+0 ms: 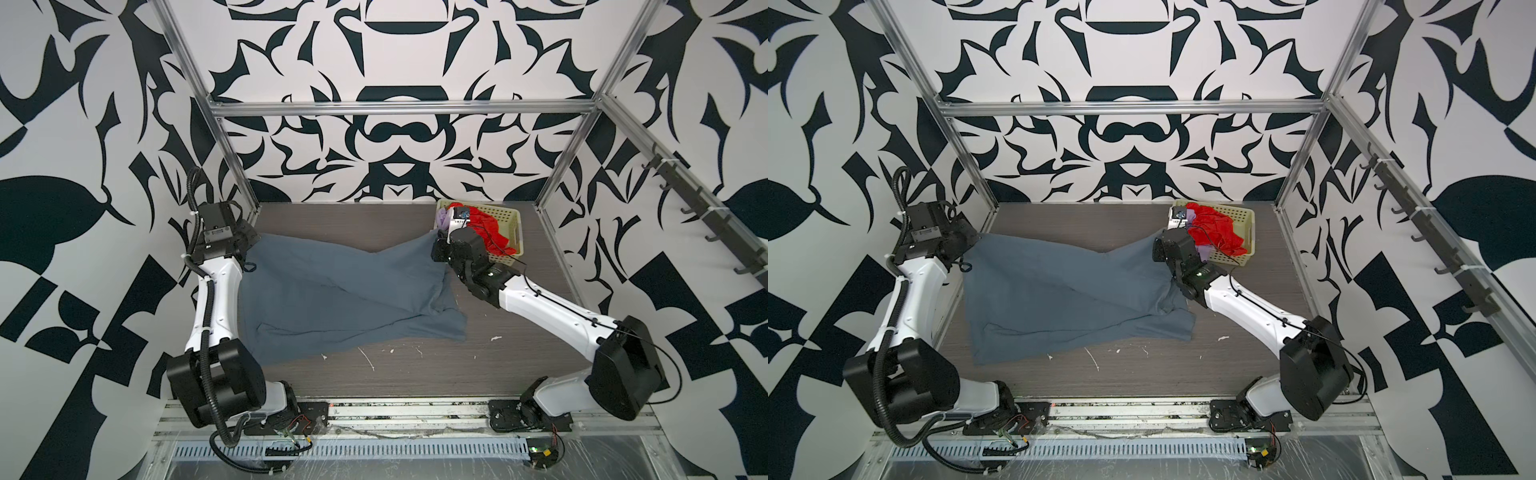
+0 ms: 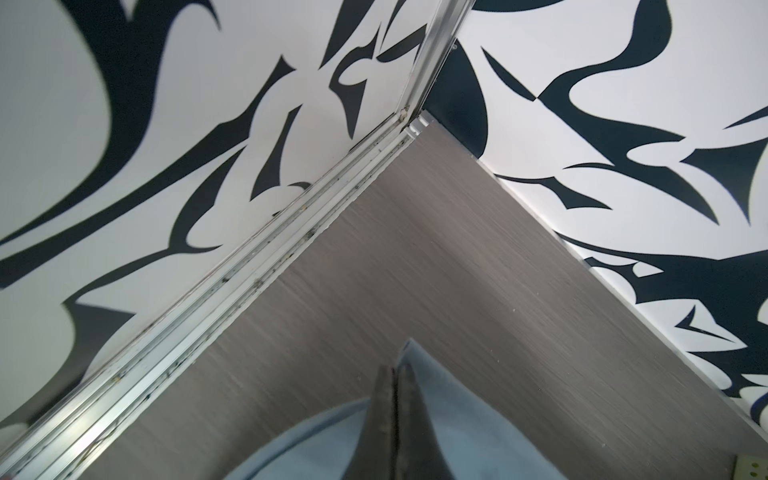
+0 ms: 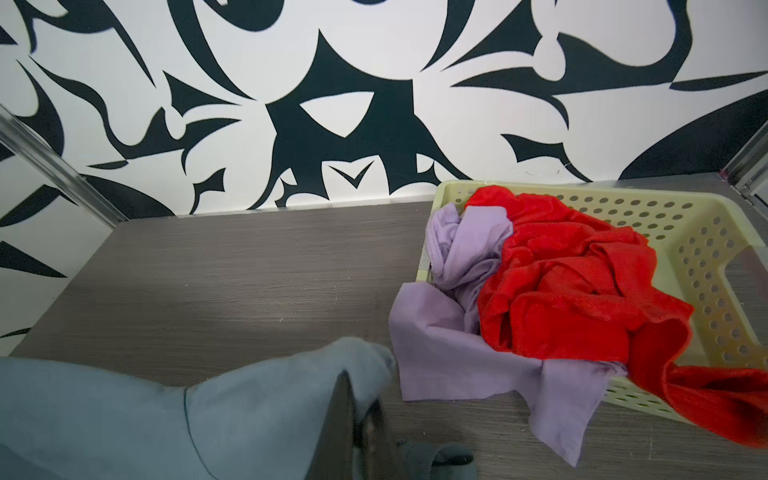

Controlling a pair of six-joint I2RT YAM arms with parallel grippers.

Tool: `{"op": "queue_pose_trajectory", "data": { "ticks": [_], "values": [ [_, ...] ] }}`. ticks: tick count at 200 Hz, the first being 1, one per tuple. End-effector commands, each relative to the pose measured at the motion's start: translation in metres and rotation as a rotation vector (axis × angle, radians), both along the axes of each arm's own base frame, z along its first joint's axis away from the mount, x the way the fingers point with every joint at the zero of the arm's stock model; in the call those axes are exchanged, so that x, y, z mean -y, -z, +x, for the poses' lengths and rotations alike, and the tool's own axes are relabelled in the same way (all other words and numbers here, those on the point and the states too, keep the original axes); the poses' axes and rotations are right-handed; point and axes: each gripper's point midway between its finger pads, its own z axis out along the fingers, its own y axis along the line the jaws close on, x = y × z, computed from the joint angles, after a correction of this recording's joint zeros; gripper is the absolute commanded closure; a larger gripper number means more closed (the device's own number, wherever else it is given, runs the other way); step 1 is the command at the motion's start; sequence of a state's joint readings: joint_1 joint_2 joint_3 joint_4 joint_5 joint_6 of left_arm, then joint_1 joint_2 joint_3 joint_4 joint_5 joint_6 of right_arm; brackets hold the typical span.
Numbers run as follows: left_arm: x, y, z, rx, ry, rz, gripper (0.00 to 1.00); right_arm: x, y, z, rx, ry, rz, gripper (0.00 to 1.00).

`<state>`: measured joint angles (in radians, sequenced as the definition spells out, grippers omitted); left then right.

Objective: Fold and stack the t-shirts

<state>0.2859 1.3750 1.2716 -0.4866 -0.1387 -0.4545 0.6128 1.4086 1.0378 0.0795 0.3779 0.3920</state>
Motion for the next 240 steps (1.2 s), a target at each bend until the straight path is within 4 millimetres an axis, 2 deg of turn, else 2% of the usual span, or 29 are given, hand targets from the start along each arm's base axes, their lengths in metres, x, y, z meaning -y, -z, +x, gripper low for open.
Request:
{"op": "queue_pose_trajectory", "data": {
  "ticks": [1,14,23,40,43,63,67,84,119,149,174,185,207,222,240],
  "values": [
    [-0.005,0.007,-0.021,-0.038,-0.045,0.011,1.00,0.006,-0.027,-0.006,0.074,0.002,0.009,1.00],
    [-0.008,-0.009,-0.025,-0.006,-0.056,0.019,1.00,0.006,-0.047,-0.006,0.113,-0.017,-0.025,1.00],
    [-0.011,-0.024,-0.027,0.024,-0.064,0.026,1.00,0.004,-0.069,-0.005,0.158,-0.036,-0.053,1.00],
    [-0.013,-0.057,-0.025,0.097,-0.062,0.037,1.00,0.002,-0.130,-0.005,0.296,-0.064,-0.081,1.00],
    [-0.012,-0.074,-0.030,0.140,-0.062,0.049,1.00,0.002,-0.142,-0.006,0.324,-0.067,-0.081,1.00],
    [-0.008,-0.130,-0.036,0.263,-0.059,0.080,1.00,-0.001,-0.223,-0.012,0.506,-0.094,-0.085,1.00],
    [-0.008,-0.141,-0.039,0.285,-0.060,0.088,1.00,-0.001,-0.242,-0.016,0.545,-0.103,-0.074,1.00],
    [-0.004,-0.188,-0.053,0.384,-0.059,0.126,1.00,-0.005,-0.301,-0.033,0.673,-0.158,-0.034,1.00],
    [0.005,-0.274,-0.108,0.567,-0.093,0.245,1.00,-0.006,-0.391,-0.081,0.883,-0.283,0.032,1.00],
    [0.011,-0.333,-0.172,0.715,-0.172,0.377,1.00,0.002,-0.446,-0.130,1.034,-0.370,0.070,1.00],
    [0.016,-0.369,-0.225,0.819,-0.250,0.474,1.00,0.014,-0.480,-0.173,1.149,-0.429,0.099,1.00],
    [0.018,-0.381,-0.242,0.857,-0.274,0.507,1.00,0.018,-0.491,-0.189,1.192,-0.451,0.108,1.00],
    [0.020,-0.399,-0.265,0.908,-0.316,0.559,1.00,0.025,-0.509,-0.208,1.261,-0.470,0.111,1.00],
    [0.019,-0.407,-0.273,0.924,-0.341,0.588,1.00,0.024,-0.517,-0.208,1.285,-0.464,0.097,1.00],
    [0.017,-0.415,-0.273,0.935,-0.351,0.610,1.00,0.020,-0.526,-0.203,1.314,-0.449,0.082,1.00]
  ]
}}
